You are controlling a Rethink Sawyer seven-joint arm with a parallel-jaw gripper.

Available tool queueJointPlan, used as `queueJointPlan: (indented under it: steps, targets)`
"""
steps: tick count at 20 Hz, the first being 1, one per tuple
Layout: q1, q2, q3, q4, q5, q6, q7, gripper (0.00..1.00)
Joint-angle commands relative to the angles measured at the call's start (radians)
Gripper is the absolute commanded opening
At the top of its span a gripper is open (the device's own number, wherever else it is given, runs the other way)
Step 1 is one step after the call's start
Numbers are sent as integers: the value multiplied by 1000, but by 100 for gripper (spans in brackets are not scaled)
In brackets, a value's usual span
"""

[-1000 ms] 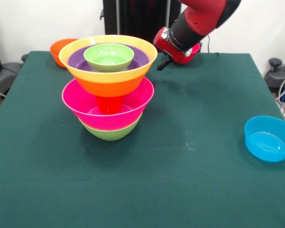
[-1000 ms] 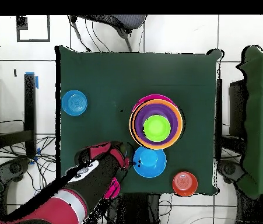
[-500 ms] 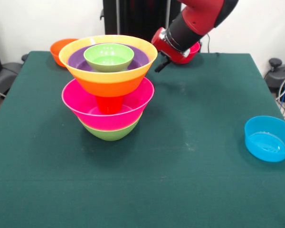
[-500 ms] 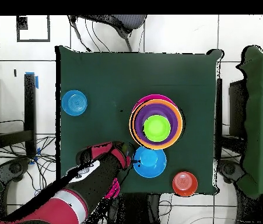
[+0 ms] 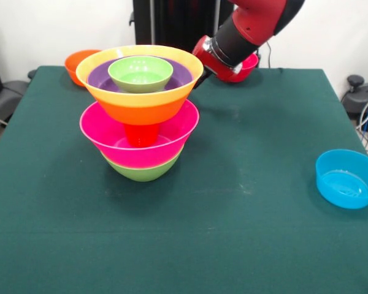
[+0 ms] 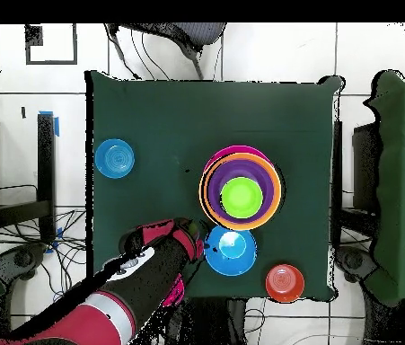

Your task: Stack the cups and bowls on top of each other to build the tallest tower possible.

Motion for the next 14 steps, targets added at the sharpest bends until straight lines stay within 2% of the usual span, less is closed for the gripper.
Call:
queueJointPlan:
  steps: [1, 14]
  targets:
    - [-16, 32, 73, -20, -40, -44, 79, 0]
    - [-22, 0, 80, 14, -27, 19, 72, 0]
